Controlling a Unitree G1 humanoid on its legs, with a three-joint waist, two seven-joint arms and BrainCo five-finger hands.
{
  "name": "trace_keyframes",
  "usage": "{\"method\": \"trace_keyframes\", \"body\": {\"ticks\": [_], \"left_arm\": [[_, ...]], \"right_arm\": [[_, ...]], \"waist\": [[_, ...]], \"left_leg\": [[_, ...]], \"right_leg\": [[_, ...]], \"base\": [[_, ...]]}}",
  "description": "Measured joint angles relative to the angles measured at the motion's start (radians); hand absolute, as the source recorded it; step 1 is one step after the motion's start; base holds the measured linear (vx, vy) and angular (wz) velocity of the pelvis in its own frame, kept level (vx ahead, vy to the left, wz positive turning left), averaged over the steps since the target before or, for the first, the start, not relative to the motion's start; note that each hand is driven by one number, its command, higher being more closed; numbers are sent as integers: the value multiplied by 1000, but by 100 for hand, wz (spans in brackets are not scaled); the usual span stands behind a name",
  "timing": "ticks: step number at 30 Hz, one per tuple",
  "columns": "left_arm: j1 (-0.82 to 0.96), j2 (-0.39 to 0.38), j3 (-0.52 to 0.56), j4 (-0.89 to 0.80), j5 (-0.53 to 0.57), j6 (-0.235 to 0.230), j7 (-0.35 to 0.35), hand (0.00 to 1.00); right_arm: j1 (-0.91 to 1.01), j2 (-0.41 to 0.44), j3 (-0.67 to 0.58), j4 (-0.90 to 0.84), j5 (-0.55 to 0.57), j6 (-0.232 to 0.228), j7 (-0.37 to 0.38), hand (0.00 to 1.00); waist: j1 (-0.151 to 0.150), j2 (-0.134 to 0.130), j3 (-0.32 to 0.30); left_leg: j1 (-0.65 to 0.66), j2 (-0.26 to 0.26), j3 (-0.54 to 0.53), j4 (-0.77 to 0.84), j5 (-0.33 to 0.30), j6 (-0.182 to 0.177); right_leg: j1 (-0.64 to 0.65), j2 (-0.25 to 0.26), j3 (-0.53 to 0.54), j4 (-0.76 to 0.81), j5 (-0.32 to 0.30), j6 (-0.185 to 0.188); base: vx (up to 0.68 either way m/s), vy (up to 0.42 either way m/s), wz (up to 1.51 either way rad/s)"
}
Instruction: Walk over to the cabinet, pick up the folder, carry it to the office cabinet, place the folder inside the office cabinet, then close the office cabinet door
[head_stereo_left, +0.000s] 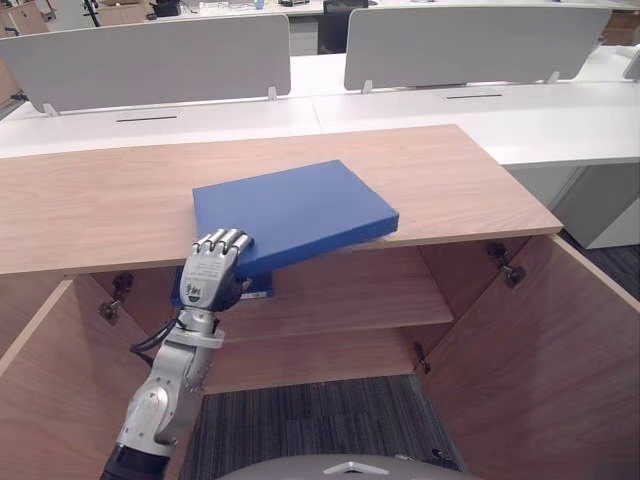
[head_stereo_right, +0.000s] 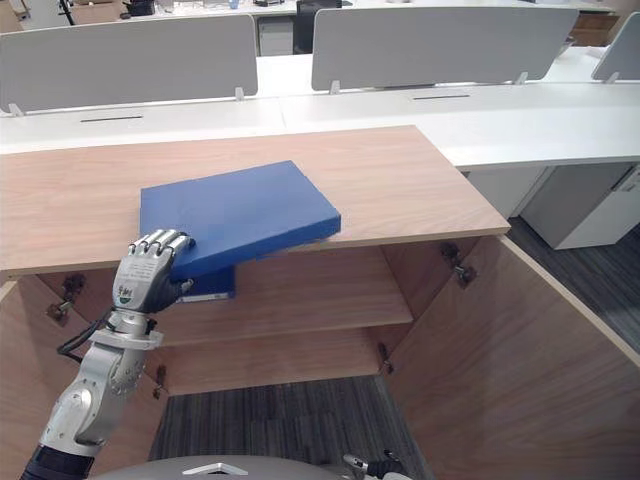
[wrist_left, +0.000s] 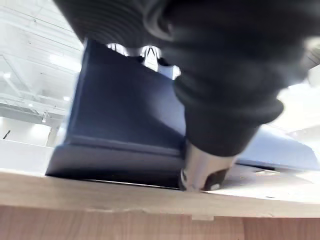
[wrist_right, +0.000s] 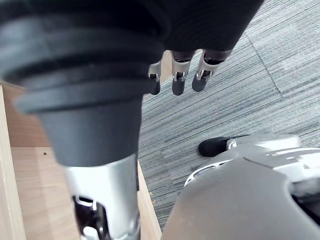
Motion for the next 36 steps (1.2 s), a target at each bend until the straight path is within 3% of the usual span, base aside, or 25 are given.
{"method": "trace_keyframes", "body": {"ticks": [14,22,32,36], "left_arm": [[-2,5,-24,-84,-73,-36,19,100],[-46,-100,-164,-217,-294,-106,88,100],[-45,-209,-230,-279,-628,-132,163,100],[-21,-228,-267,-295,-777,-145,168,100]], "right_arm": [[0,3,13,1,1,-4,-2,0],[-2,2,60,5,2,-11,-42,0],[3,-9,132,-5,24,-37,-91,0],[47,-1,169,-186,79,-60,-113,0]], "waist": [[1,-6,-1],[1,-2,0],[12,0,-1],[15,3,-3]], "left_leg": [[-4,1,9,8,-2,-3],[-24,5,30,56,-32,-1],[-38,6,37,64,-33,-1],[-44,7,42,64,-33,-1]], "right_leg": [[-3,0,17,0,3,4],[-21,-1,51,32,-9,11],[-43,-1,61,47,-12,13],[-54,1,67,50,-12,13]], "base": [[0,0,-1],[-41,-7,-10],[-5,-2,-1],[-8,-6,-4]]}}
